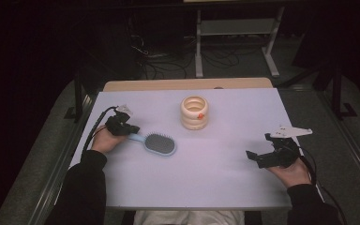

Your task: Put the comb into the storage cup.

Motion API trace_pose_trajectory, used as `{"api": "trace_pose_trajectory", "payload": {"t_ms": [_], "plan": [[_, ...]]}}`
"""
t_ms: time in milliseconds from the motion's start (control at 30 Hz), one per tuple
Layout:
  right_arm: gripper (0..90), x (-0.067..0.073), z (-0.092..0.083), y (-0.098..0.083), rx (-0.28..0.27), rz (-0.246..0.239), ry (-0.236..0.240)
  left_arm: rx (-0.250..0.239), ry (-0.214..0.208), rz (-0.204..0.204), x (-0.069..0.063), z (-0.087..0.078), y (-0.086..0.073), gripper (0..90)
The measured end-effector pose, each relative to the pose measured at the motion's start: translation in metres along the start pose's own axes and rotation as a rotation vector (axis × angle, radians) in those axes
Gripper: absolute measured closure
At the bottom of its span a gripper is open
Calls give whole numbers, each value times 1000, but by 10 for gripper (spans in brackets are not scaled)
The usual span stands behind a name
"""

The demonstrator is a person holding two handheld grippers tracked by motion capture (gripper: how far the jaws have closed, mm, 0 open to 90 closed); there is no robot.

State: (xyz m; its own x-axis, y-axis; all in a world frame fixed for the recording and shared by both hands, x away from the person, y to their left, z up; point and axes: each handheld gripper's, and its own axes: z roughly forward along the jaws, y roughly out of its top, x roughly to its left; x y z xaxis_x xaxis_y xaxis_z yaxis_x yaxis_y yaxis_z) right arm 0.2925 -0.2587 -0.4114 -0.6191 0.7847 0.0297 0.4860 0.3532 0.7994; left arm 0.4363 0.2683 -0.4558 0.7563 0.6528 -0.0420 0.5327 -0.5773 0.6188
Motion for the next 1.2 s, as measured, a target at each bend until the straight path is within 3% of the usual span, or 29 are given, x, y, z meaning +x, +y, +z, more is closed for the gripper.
{"api": "trace_pose_trajectory", "payload": {"t_ms": [400,733,767,1033,1200], "plan": [[0,1,0,0,1,-4,1,-20,-18,-7,-12,-11,-8,900],[0,1,0,0,4,-4,-2,6,-38,-12,-19,-16,-19,900],[0,1,0,0,3,-4,-2,29,-35,-4,-20,-16,-20,900],[0,0,-1,-1,4,0,-3,55,-33,35,-34,-23,-25,900],[0,1,-1,-1,3,-2,-4,115,-28,82,-46,-23,-27,900]]}}
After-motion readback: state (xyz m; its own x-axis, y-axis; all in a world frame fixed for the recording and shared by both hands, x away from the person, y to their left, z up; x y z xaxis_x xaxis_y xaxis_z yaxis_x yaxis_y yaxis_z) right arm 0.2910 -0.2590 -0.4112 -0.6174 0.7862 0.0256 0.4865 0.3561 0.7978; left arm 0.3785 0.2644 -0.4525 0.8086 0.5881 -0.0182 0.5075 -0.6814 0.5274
